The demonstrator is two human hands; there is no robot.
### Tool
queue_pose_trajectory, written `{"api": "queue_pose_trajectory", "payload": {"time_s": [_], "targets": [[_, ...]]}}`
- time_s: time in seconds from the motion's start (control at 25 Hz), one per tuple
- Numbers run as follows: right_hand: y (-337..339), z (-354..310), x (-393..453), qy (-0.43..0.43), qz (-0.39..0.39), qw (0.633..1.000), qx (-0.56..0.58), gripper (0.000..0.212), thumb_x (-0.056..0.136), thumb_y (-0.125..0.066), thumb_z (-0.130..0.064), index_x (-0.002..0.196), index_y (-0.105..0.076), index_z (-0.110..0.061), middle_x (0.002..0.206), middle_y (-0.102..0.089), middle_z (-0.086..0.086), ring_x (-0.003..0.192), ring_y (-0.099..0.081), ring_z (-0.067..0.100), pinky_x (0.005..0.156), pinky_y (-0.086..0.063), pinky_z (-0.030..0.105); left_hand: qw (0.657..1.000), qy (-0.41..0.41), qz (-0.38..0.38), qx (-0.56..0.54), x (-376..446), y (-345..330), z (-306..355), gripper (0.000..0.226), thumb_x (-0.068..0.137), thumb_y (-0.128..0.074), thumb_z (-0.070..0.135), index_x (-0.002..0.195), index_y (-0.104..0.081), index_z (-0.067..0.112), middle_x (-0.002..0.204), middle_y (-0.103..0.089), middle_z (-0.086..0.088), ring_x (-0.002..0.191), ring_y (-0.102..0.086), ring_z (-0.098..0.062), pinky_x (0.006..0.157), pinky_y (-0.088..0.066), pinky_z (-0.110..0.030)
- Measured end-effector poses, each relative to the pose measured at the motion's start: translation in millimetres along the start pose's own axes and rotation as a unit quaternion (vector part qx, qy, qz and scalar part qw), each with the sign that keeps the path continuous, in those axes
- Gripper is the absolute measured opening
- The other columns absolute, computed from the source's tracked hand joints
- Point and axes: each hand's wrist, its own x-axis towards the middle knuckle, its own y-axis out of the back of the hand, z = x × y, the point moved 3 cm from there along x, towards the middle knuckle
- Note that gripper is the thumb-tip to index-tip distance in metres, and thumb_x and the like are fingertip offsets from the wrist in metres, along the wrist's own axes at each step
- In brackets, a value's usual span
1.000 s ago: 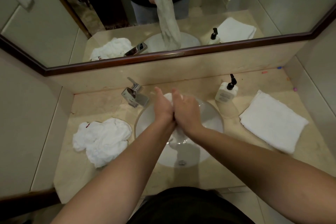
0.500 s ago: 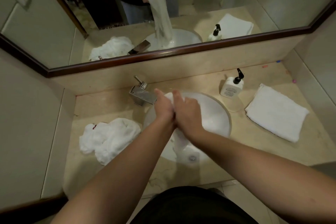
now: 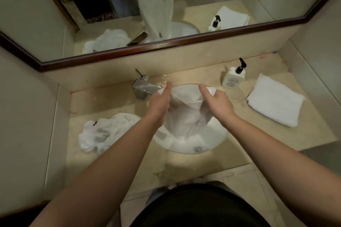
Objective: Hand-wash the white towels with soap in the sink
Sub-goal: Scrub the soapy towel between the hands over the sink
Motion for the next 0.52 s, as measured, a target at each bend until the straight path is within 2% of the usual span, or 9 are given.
{"api": "queue_pose_trajectory", "payload": {"time_s": [0.08,0.16,0.24,0.36,0.4,0.44,0.52], "targets": [[6,14,3,0.020,-0.047,0.999,-0.018,0.066,0.074,-0.059,-0.075,0.095,-0.069,-0.013,0.096,-0.072,0.003,0.090,-0.067,0.018,0.087,-0.054,0.042,0.999,-0.016,-0.039,0.031,4,7,-6,0.091,0.067,-0.071,0.073,0.128,-0.058,0.008,0.121,-0.066,-0.005,0.107,-0.063,-0.022,0.093,-0.051,-0.037],[8,25,6,0.032,-0.100,0.994,-0.021,0.041,0.080,-0.075,-0.050,0.102,-0.068,-0.016,0.099,-0.073,0.001,0.092,-0.069,0.017,0.086,-0.056,0.042,0.991,-0.049,-0.067,0.106,8,11,-13,0.089,0.068,-0.079,0.062,0.131,-0.055,0.004,0.121,-0.066,-0.010,0.100,-0.064,-0.023,0.078,-0.050,-0.032],[13,38,14,0.005,-0.108,0.994,-0.023,0.036,0.080,-0.079,-0.029,0.108,-0.064,-0.014,0.103,-0.071,0.005,0.093,-0.068,0.021,0.086,-0.056,0.045,0.980,-0.070,-0.057,0.175,13,15,-20,0.083,0.069,-0.080,0.058,0.129,-0.056,0.005,0.122,-0.066,-0.011,0.104,-0.065,-0.026,0.077,-0.052,-0.035],[17,56,28,-0.039,-0.104,0.993,-0.040,0.035,0.079,-0.076,-0.020,0.108,-0.063,-0.004,0.102,-0.068,0.009,0.090,-0.066,0.027,0.083,-0.055,0.042,0.968,-0.105,-0.035,0.224,25,18,-28,0.048,0.084,-0.074,0.050,0.093,-0.059,0.005,0.093,-0.066,-0.019,0.083,-0.066,-0.031,0.074,-0.052,-0.039],[17,62,32,-0.050,-0.112,0.991,-0.050,0.034,0.079,-0.075,-0.020,0.104,-0.063,0.000,0.097,-0.066,0.011,0.085,-0.064,0.027,0.077,-0.053,0.040,0.968,-0.092,-0.047,0.227,26,17,-31,0.047,0.084,-0.074,0.049,0.094,-0.059,0.006,0.090,-0.064,-0.016,0.078,-0.064,-0.028,0.071,-0.050,-0.036],[16,67,37,-0.058,-0.121,0.989,-0.059,0.034,0.080,-0.074,-0.021,0.101,-0.062,0.003,0.093,-0.064,0.013,0.081,-0.061,0.028,0.072,-0.051,0.039,0.969,-0.078,-0.062,0.225,29,14,-36,0.050,0.083,-0.076,0.048,0.103,-0.060,0.005,0.095,-0.064,-0.012,0.080,-0.063,-0.024,0.073,-0.049,-0.034],[14,75,47,-0.071,-0.134,0.987,-0.062,0.033,0.081,-0.072,-0.022,0.096,-0.060,0.005,0.088,-0.060,0.014,0.076,-0.058,0.027,0.067,-0.046,0.038,0.967,-0.058,-0.076,0.237,36,5,-42,0.055,0.082,-0.080,0.040,0.119,-0.056,0.006,0.113,-0.060,-0.007,0.093,-0.059,-0.021,0.081,-0.049,-0.035]]}}
